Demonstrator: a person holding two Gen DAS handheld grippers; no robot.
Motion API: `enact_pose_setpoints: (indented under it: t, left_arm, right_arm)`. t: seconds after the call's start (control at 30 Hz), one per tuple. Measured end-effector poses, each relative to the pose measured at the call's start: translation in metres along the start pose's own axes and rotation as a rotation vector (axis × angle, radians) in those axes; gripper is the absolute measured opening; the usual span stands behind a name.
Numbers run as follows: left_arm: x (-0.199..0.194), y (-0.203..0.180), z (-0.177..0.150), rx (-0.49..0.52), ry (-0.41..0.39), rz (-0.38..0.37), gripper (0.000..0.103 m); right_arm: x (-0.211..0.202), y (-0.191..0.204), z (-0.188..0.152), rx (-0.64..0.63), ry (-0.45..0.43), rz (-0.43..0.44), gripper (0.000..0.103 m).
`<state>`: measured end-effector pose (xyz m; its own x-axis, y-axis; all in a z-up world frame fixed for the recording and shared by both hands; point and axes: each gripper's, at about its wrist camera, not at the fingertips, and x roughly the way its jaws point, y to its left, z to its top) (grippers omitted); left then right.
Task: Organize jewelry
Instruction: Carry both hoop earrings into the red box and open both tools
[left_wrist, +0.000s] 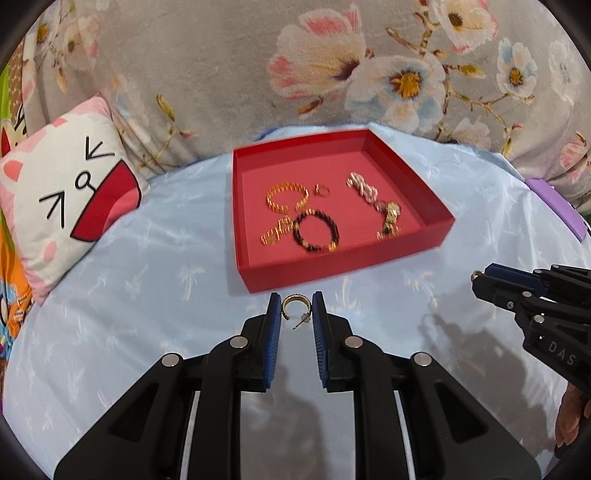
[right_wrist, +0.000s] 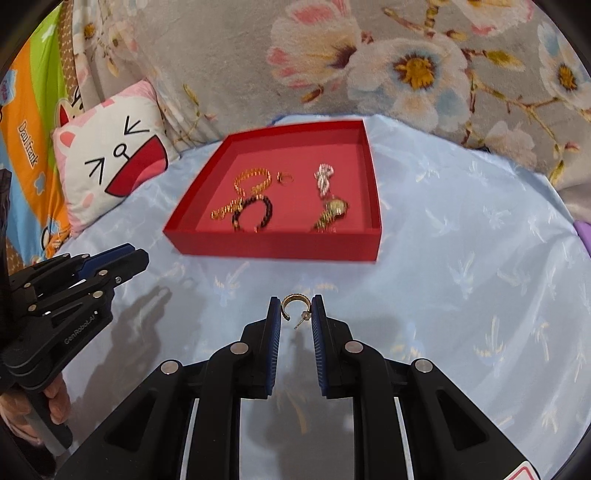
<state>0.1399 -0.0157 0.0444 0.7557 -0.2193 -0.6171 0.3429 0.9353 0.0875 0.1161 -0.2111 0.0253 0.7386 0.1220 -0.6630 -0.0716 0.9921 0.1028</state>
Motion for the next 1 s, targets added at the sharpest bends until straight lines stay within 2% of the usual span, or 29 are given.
enact_pose_setpoints:
  t: [0.23, 0.5, 0.7, 1.0]
  left_arm:
    - [0.016, 0.006, 0.055, -0.008, -0.071, 0.026, 0.016]
    - [0.062, 0.014, 0.104, -0.063, -0.081, 0.033, 0.016]
    - [0.102, 0.014, 0.116, -0.057, -0.052, 0.088, 0.016]
    - [0.142, 0.02, 0.117, -0.097, -0.002, 0.095, 0.016]
  right_arm:
    - [0.011, 0.008, 0.057, -0.026, -0.065, -0.014, 0.015]
    - [0.057, 0.01, 0.107, 0.011, -0.065, 0.001, 0.016]
    - [0.095, 0.008, 0.123, 0.024, -0.049, -0.024, 0.016]
    - [0.125, 0.003, 0.132, 0.034, -0.028, -0.041, 0.016]
